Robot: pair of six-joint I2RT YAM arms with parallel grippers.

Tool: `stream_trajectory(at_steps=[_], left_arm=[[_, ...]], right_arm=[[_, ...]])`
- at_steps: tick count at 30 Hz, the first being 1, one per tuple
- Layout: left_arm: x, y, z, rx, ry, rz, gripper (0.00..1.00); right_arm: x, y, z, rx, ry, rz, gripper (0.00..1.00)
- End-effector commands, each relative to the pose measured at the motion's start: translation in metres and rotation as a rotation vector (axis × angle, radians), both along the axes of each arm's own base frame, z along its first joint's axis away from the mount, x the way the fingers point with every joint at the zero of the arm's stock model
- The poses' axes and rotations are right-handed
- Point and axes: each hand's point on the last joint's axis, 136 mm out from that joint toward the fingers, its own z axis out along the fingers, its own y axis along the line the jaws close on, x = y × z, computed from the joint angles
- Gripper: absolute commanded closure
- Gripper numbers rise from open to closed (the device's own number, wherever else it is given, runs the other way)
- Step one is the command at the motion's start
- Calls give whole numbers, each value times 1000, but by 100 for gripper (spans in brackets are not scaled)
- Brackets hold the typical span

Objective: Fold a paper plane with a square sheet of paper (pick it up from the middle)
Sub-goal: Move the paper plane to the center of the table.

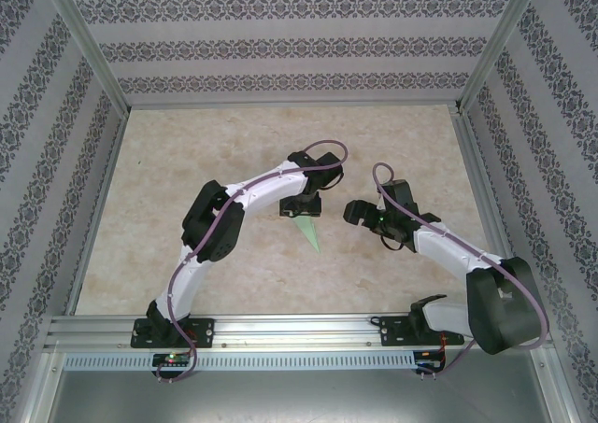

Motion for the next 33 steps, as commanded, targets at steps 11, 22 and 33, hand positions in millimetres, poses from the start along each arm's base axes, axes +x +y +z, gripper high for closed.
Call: stream_trajectory(at_steps=[11,22,33], left_arm=[[-4,-9,-15,19,50,-6,31],[1,2,9,33,-20,32,48],[1,0,19,-13,-55,42,65]], right_arm=[[1,3,-4,16,-8,34,7],[0,3,-8,19,10,36,7],[0,5,-9,25,18,40,7]])
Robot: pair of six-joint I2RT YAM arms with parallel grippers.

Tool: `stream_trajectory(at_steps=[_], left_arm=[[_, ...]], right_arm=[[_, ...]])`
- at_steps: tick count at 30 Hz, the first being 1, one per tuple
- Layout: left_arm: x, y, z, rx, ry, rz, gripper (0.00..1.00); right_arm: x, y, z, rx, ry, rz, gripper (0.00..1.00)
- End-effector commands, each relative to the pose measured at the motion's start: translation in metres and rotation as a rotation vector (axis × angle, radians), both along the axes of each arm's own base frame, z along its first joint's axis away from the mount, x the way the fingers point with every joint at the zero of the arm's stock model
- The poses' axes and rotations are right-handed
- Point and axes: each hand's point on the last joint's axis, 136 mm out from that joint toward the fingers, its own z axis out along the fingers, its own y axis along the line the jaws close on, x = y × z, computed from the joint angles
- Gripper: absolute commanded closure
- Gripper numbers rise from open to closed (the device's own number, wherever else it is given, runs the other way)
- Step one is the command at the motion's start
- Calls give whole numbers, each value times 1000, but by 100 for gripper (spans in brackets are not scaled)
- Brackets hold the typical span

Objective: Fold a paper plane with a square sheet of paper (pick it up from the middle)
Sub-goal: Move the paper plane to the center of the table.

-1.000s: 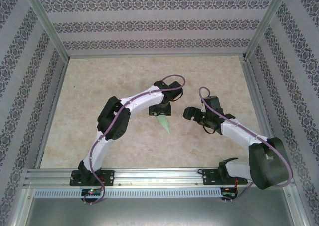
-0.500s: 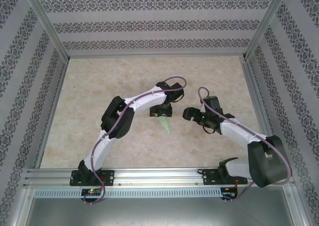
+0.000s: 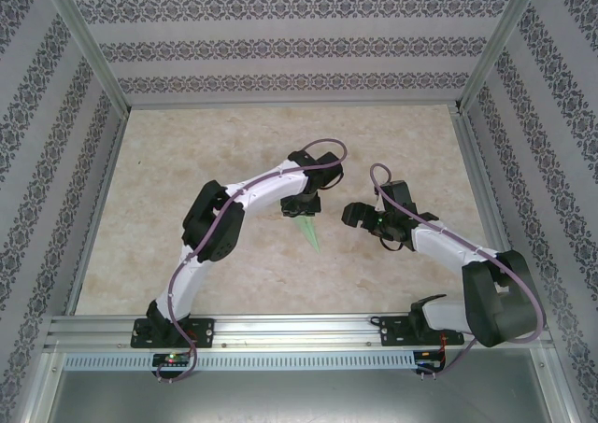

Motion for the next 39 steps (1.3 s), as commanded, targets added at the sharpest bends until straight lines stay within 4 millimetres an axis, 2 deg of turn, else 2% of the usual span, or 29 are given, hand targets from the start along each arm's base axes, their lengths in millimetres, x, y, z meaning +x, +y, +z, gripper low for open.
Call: stream_trajectory(at_steps=[1,8,11,16,20,23,29,33,36,39], left_arm=[[1,-4,17,-29,-52,10,67],[-3,-3,10,-32,-34,10,88],[-2,-2,14,-31,-46,11,98],[5,-8,45,-95,-118,-24,100],[10,-27,77,-236,-198,-113,100],[13,-38,90,-350,-246,-169,100],[17,-41,80,-573,-245,-185,100],[21,-37,71,-664,-248,-175,100],[23,-29,56,-705,-232,-148,100],[22,-19,38,-726,-214,-116,100]], right_arm=[[3,-1,0,9,-12,6,7],[3,-1,0,11,-8,3,8],[2,-1,2,13,-8,0,8],[2,0,12,41,-30,-10,8],[4,3,27,96,-64,-36,8],[7,12,41,163,-99,-24,8],[13,20,60,224,-129,-41,11],[14,32,73,237,-167,-44,13],[13,39,73,197,-177,-57,17],[10,53,68,164,-150,-50,26]])
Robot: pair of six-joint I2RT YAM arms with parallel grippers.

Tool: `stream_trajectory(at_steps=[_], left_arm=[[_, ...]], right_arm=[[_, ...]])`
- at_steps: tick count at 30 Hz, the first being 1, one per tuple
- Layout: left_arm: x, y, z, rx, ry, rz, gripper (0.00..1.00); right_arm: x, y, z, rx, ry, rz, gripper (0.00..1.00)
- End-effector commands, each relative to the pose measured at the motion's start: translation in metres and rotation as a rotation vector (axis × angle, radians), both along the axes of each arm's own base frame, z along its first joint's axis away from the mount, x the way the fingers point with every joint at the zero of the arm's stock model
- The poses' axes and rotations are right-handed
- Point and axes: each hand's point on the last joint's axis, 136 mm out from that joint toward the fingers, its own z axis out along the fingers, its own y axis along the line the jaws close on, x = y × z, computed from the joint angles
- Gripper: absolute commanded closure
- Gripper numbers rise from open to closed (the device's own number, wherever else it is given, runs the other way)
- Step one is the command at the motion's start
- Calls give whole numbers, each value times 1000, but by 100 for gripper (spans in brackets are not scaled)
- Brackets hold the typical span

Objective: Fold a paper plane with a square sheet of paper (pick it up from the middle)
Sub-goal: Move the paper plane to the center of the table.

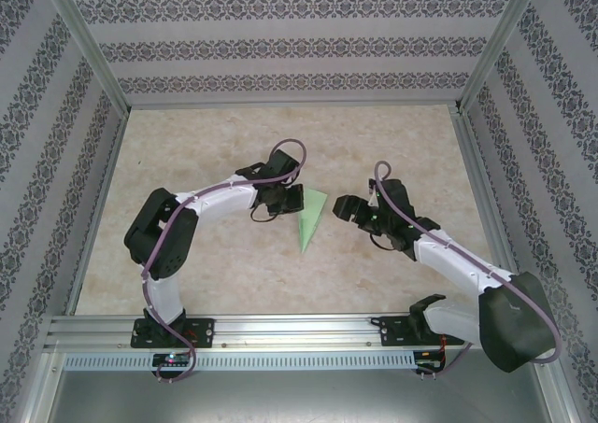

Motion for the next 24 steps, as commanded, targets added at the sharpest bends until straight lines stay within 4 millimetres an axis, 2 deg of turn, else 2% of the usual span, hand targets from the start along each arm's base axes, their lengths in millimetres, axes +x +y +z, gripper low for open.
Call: stream_trajectory(at_steps=[1,9,12,18,24], left_arm=[[13,-11,17,-147,-66,-4,100],[9,22,0,-166,-66,69,100],[6,29,-4,-167,-61,74,100],[1,37,-13,-163,-40,75,100],[-2,42,-20,-154,-29,78,100]], right_arm=[[10,13,8,-25,-17,-40,30],[10,78,-11,-135,58,81,56],[14,97,-18,-179,75,117,62],[14,119,-29,-245,99,166,64],[11,119,-42,-286,130,175,61]])
